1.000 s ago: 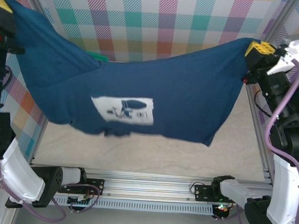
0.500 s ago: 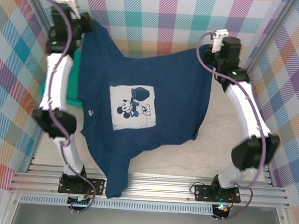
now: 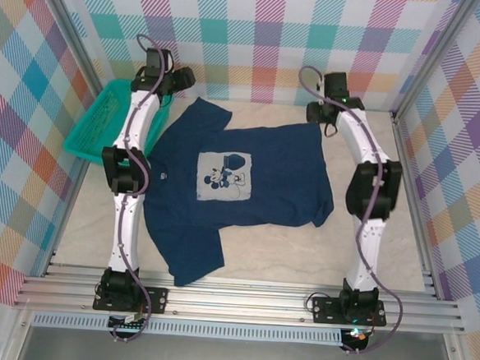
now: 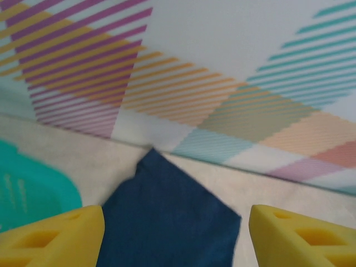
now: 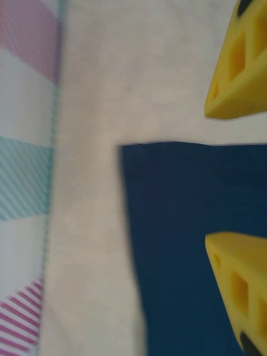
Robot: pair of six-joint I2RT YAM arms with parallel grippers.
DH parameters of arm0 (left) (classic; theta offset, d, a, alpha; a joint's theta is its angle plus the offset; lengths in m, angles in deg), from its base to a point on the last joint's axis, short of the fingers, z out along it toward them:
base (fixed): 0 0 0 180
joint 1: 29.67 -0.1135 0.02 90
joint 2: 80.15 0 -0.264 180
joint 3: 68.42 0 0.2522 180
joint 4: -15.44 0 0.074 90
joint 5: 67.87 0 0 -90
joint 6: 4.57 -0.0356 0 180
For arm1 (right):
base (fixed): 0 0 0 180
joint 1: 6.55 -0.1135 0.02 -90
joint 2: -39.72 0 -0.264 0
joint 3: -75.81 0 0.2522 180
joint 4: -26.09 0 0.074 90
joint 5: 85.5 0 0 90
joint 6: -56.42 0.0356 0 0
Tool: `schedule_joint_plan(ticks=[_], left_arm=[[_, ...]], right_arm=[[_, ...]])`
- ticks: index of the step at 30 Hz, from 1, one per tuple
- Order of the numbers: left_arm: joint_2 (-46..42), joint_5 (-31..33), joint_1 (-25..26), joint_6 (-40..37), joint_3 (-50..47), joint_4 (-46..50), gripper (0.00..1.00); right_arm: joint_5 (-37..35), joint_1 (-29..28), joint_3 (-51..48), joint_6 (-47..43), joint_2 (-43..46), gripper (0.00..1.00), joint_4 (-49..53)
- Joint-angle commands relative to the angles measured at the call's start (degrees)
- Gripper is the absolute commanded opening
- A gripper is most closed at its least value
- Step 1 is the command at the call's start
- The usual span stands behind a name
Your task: Fold the inside-out t-shirt
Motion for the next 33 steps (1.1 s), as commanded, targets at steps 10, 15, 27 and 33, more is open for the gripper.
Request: schedule_joint_plan(ticks=[10,15,27,33], left_arm=[[-48.3,0.2,15.8,13.4,-75.6,-21.7,0.70],[-57.0,-1.3,16.1,15.2,-94.4,-24.7,0.71],[-53.6,2.3,15.1,14.3,-108.9,-29.3,0.72],[-50.2,2.3,12.0,14.5,-112.6,-32.3,0.71]], right_arm=[[3.1,-5.0,-54.5,24.1,33.7,0.64,4.1],[2.8,-5.2,-57.4,26.0,31.2,0.61,2.2],[-1.6,-1.1,-53.2,23.5,25.5,0.21,7.9],[-9.3,2.1,-48.7,20.0,22.6,0.11,12.1]])
